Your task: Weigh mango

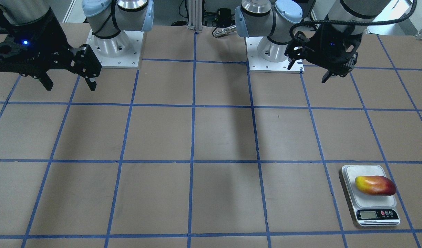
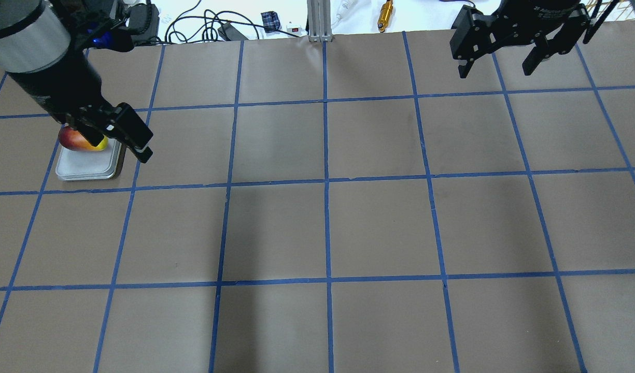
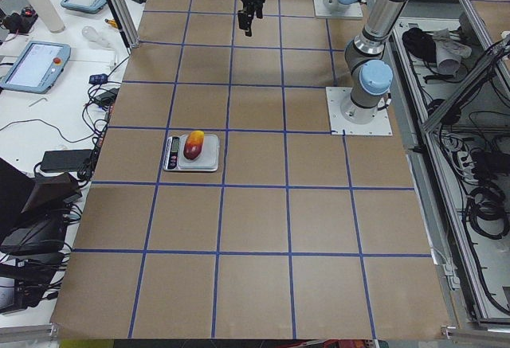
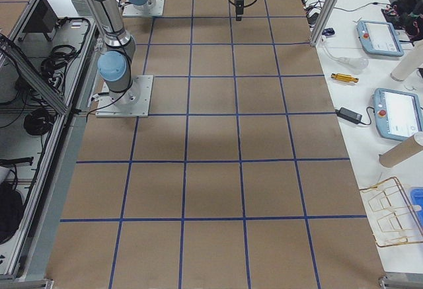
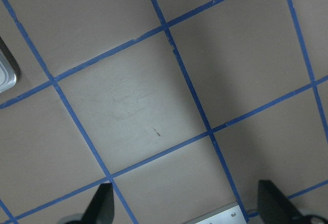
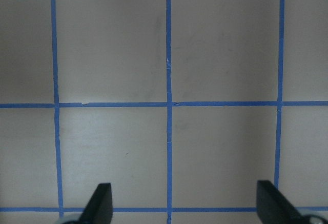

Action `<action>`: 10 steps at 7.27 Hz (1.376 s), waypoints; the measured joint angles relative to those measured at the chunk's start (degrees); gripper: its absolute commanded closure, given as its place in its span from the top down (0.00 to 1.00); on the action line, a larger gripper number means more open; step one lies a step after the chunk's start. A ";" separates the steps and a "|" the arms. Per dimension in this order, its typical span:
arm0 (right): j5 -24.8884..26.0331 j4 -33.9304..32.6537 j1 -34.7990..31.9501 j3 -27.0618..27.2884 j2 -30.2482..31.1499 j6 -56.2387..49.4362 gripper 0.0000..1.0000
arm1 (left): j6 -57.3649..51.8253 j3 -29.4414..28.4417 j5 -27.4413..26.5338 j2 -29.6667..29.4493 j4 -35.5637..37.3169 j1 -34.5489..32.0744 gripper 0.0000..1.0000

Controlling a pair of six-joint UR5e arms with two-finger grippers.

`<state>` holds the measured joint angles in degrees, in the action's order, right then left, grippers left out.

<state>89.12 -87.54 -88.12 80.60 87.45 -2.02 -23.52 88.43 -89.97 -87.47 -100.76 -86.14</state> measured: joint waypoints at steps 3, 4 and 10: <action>0.00 0.00 0.00 0.00 -0.04 0.00 1.00 | 20.56 0.03 0.03 -0.67 4.63 -4.02 1.00; 0.00 0.00 0.00 0.00 -0.04 0.00 1.00 | 23.84 0.02 0.00 -0.76 6.54 -4.26 1.00; 0.08 0.00 -0.03 0.00 -0.01 0.00 1.00 | 25.07 0.11 -0.03 -1.03 11.08 -4.26 1.00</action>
<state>89.20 -87.54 -88.15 80.59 87.44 -2.02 1.54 88.54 -90.00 -88.50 -89.68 -90.40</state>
